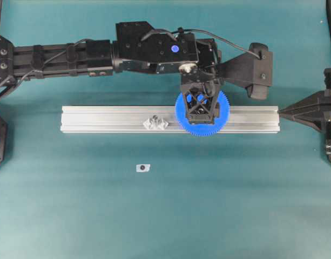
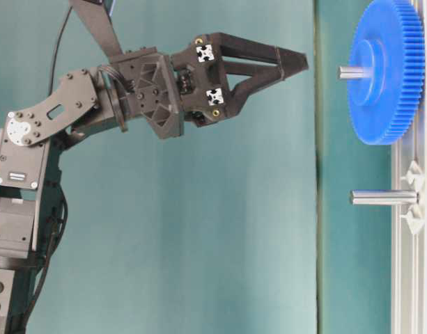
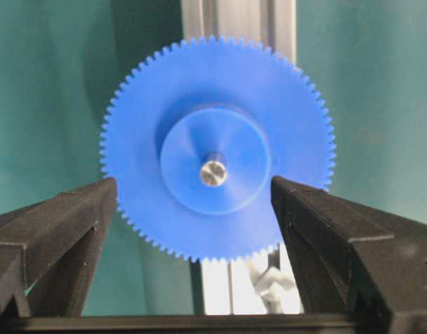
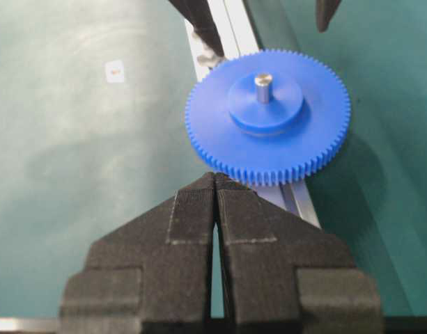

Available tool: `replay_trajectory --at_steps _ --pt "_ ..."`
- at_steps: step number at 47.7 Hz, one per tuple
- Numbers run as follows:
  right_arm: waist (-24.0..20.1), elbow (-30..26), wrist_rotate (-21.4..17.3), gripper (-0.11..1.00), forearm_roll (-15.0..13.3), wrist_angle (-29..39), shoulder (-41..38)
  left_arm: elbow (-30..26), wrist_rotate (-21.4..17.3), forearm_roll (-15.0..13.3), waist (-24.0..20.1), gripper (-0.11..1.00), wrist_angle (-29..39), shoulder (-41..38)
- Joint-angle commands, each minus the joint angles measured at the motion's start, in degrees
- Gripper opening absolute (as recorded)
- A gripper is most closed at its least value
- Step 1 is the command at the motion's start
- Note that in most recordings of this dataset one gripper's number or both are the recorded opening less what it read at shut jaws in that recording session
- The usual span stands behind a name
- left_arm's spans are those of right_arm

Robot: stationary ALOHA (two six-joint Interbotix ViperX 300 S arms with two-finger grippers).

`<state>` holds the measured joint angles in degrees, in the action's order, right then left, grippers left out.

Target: Find the location of the shaft and insert the large gear.

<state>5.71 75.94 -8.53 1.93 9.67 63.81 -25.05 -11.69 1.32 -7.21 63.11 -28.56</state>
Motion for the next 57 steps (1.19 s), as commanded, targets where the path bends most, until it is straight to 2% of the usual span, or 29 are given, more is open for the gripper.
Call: replay_trajectory --at_steps 1,19,57 --pt "0.2 -0.6 -0.5 -0.01 0.0 -0.4 -0.4 -1.7 0.2 0.3 0.4 0.9 -0.2 4.0" --pt "0.1 -0.6 -0.5 -0.01 0.0 -0.4 -0.4 -1.7 0.1 0.3 0.5 0.9 -0.2 7.6" --pt "0.2 -0.1 -0.4 -0.01 0.0 -0.6 2.0 -0.8 0.3 0.2 1.6 0.9 -0.1 9.7"
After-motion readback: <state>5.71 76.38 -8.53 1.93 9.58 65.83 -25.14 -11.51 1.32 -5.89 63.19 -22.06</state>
